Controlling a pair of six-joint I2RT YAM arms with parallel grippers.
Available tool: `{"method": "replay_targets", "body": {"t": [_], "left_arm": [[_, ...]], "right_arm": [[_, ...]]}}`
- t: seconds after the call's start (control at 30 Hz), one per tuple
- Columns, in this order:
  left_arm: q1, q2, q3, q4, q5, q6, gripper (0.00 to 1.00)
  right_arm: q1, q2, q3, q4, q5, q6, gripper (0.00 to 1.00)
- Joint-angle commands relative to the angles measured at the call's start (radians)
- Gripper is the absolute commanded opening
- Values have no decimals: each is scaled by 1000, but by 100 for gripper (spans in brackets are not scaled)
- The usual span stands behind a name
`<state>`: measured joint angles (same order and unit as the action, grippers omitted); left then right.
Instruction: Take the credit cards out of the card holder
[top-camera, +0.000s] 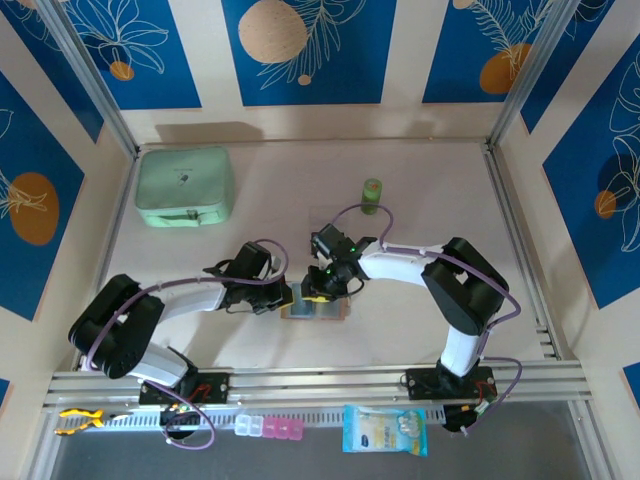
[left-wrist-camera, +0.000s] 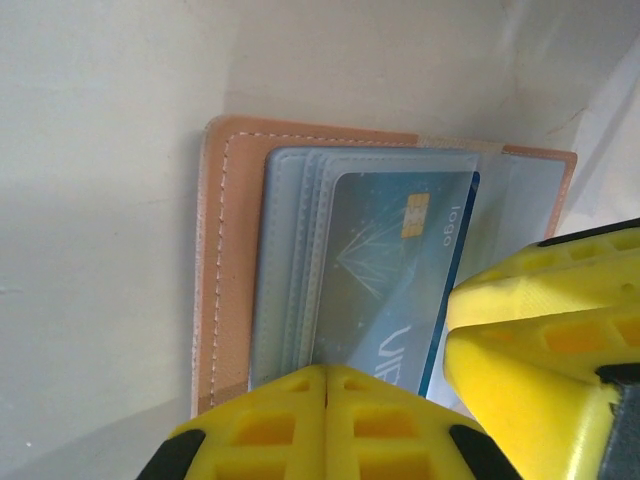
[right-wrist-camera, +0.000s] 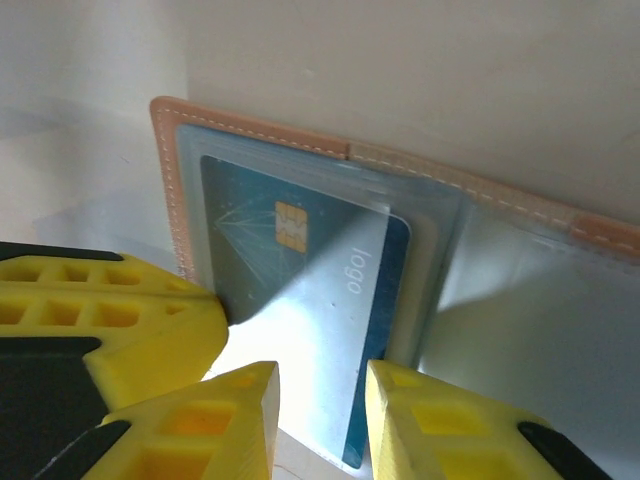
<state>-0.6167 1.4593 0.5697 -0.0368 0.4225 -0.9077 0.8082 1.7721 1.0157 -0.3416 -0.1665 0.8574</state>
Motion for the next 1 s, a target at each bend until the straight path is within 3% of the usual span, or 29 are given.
{"method": "replay_targets", "body": {"t": [0.0,0.57,0.97], "left_arm": [[15,6,-21,-25,0,21,2],[14,13,-36,9,21,9,2],[24,-40,-30,-37,-24,24,4]], "right_arm": [[8,14,21,-37,16,-3,29],[16,22,12,8,-21,9,22],[15,31,27,-46,17,-1,27]]}}
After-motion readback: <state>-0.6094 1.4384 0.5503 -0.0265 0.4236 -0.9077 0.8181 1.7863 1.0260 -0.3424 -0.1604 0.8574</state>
